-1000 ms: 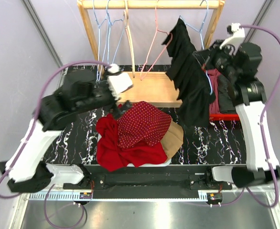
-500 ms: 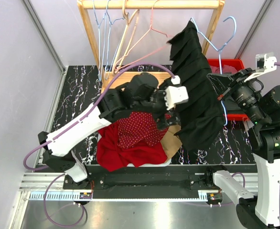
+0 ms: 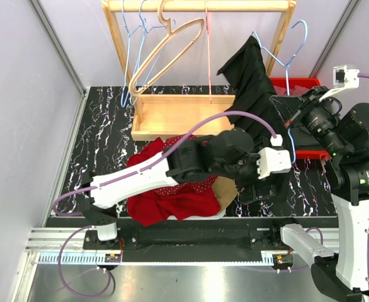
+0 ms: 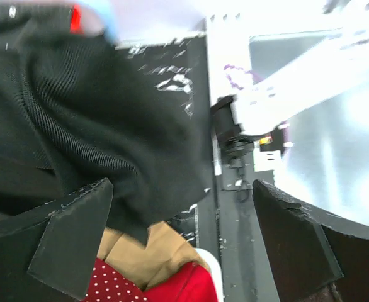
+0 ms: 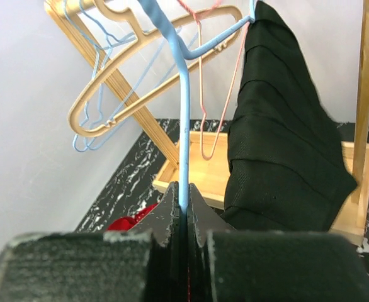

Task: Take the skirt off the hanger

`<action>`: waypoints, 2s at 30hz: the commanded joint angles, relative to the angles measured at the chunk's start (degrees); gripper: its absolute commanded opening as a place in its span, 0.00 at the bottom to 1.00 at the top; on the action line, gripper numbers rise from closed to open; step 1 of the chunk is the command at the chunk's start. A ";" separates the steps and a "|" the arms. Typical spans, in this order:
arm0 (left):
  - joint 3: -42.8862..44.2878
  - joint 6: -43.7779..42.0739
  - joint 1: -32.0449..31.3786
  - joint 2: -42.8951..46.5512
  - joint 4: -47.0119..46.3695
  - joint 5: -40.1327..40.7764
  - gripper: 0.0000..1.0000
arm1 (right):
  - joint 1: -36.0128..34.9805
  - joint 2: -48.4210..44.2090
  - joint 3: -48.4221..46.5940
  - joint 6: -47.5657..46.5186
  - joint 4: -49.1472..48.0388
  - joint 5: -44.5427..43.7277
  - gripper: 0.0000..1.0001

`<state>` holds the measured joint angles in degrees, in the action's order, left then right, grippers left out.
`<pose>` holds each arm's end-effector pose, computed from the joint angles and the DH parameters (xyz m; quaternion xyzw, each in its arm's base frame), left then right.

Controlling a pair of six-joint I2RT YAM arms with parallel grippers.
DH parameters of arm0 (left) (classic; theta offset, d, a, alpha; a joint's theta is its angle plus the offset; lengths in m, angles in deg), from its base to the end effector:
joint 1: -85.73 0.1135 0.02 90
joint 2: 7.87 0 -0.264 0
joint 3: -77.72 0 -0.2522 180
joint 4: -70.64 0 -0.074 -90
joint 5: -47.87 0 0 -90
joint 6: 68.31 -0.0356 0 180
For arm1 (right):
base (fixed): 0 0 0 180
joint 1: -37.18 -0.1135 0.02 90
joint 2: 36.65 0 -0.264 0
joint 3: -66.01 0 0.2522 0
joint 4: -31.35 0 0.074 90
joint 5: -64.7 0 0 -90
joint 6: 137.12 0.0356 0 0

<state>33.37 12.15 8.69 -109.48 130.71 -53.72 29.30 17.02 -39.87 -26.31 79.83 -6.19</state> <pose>0.0782 -0.3719 0.4655 0.6176 0.5776 -0.3640 0.3906 0.1228 0.0288 0.5325 -0.0444 0.6836 0.2882 0.6691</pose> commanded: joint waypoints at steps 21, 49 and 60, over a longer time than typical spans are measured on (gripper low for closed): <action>4.93 -6.28 2.15 -3.25 -3.07 7.92 0.00 | -0.29 -3.04 -3.69 4.85 -6.42 3.83 0.00; 2.06 -54.99 -6.20 25.65 -26.01 40.60 0.00 | -0.29 1.35 7.30 -0.69 -7.47 -3.03 0.00; -27.24 -49.19 17.16 30.86 -37.01 42.11 0.00 | -0.29 4.25 2.74 -0.52 -7.91 -1.98 0.00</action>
<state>4.40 -40.20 18.16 -78.05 102.12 -14.82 29.08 20.99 -33.40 -26.20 75.81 -8.29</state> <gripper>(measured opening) 0.012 0.022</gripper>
